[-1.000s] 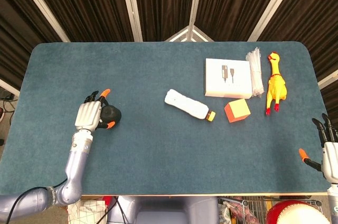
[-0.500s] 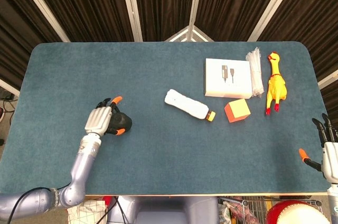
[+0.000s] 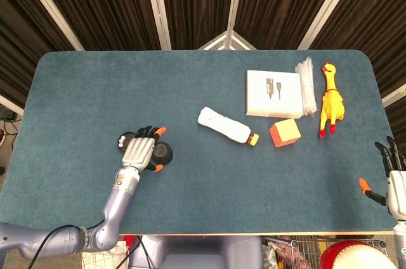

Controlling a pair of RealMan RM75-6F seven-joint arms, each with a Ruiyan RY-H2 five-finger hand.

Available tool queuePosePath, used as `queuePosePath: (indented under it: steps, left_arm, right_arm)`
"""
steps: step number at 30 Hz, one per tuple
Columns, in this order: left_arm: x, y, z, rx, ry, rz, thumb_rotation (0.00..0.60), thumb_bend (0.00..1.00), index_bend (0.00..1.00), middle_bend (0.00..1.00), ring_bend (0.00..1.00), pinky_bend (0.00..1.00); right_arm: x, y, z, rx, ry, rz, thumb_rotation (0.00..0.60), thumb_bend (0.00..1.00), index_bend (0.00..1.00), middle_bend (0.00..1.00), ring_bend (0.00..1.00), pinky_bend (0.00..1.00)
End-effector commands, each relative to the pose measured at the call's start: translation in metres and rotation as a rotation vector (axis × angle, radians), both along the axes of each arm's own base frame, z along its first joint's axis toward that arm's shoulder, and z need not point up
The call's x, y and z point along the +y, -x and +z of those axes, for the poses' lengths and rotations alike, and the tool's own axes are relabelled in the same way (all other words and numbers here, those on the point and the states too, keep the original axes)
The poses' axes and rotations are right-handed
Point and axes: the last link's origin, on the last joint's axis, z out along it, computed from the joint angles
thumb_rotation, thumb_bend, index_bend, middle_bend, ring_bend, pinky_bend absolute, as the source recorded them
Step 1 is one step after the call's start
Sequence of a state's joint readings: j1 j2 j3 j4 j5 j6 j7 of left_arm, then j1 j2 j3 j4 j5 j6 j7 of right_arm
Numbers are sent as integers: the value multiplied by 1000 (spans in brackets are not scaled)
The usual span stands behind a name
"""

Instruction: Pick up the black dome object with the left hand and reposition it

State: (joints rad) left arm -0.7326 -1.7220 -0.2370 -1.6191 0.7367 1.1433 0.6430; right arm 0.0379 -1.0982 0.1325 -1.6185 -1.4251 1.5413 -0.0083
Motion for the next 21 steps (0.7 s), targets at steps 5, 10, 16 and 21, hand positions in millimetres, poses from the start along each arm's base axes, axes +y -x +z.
queuePosePath:
  steps: [5, 10, 16, 21]
  left_arm:
    - [-28, 9, 62, -25, -71, -46, 600, 196, 84, 24, 0, 32]
    - [-76, 71, 141, 226, -374, -65, 600, 197, 82, 62, 0, 35]
    - [-96, 127, 174, 219, -484, 54, 600, 200, 103, 61, 0, 38]
    - [-108, 154, 187, 199, -540, 75, 600, 200, 103, 59, 0, 38]
  right_arm:
    - [0, 0, 0, 0, 0, 0, 600, 265, 148, 7, 183, 188]
    - [0, 0, 0, 0, 0, 0, 600, 264, 148, 7, 183, 188]
    - [0, 0, 0, 0, 0, 0, 600, 264, 148, 7, 183, 188]
    - [0, 0, 0, 0, 0, 0, 600, 264, 148, 7, 183, 188]
